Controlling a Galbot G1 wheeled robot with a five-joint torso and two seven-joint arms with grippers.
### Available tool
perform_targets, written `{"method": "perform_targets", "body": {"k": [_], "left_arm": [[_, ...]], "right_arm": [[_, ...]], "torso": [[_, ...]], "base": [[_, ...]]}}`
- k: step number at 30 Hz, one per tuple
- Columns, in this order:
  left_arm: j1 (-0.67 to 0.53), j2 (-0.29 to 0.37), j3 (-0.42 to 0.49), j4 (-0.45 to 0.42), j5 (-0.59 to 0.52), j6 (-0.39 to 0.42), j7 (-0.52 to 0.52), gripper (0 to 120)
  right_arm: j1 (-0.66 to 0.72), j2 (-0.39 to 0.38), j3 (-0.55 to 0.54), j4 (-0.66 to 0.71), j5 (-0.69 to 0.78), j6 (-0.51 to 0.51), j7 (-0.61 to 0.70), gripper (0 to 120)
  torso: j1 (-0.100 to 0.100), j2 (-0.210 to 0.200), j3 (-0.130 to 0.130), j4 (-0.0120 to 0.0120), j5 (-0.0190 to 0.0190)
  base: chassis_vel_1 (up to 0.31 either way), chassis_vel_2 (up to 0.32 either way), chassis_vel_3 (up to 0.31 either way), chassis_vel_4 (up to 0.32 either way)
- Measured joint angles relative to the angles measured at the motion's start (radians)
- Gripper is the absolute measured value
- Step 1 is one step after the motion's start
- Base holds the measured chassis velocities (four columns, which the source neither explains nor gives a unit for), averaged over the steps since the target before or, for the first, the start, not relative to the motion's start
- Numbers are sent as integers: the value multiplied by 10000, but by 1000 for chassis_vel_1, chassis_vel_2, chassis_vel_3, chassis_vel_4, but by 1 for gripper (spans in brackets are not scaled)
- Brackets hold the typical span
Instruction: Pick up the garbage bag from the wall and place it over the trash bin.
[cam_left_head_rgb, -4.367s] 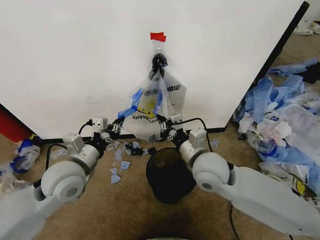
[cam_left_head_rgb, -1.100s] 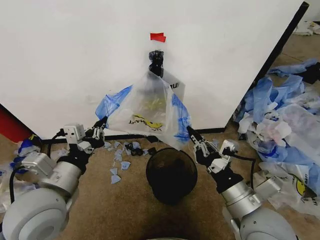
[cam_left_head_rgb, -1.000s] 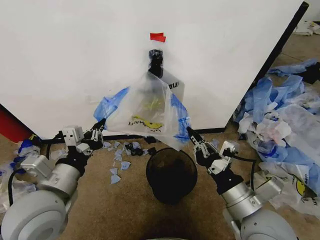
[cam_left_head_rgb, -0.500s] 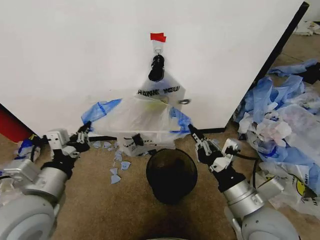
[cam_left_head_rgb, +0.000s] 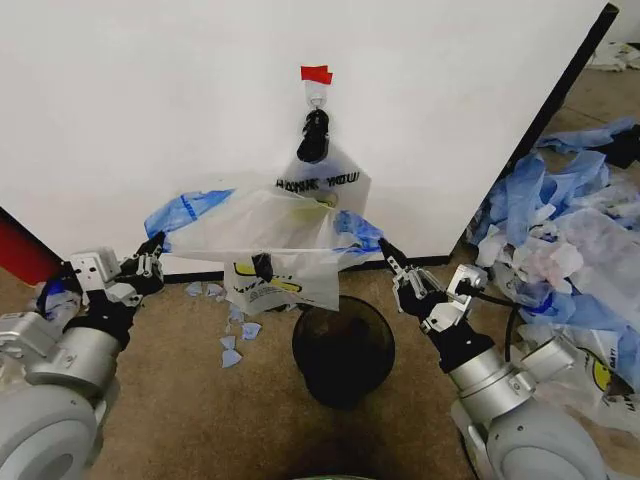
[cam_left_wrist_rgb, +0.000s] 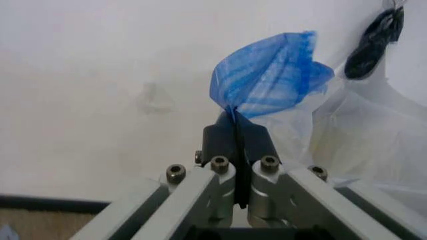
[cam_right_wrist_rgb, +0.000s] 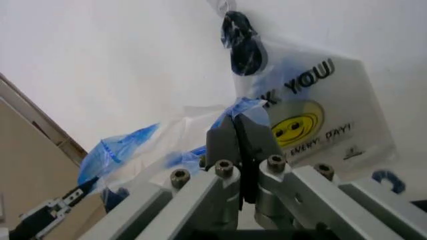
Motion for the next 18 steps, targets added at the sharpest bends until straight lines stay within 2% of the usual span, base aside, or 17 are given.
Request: {"method": "perform_targets", "body": {"k": [9,18], "left_arm": [[-614,-129,981,3,-583,9,-306,0],[-1043,-62,1515,3,-2009,13,-587,0]], "right_arm": [[164,52,-357,-5,-211,53,-23,0],[76,-157,-172,-10,-70,24,94,0]], "torso": [[0,0,0,-2,1],[0,0,0,0,1]], "base": [[0,0,0,0],[0,0,0,0]]}}
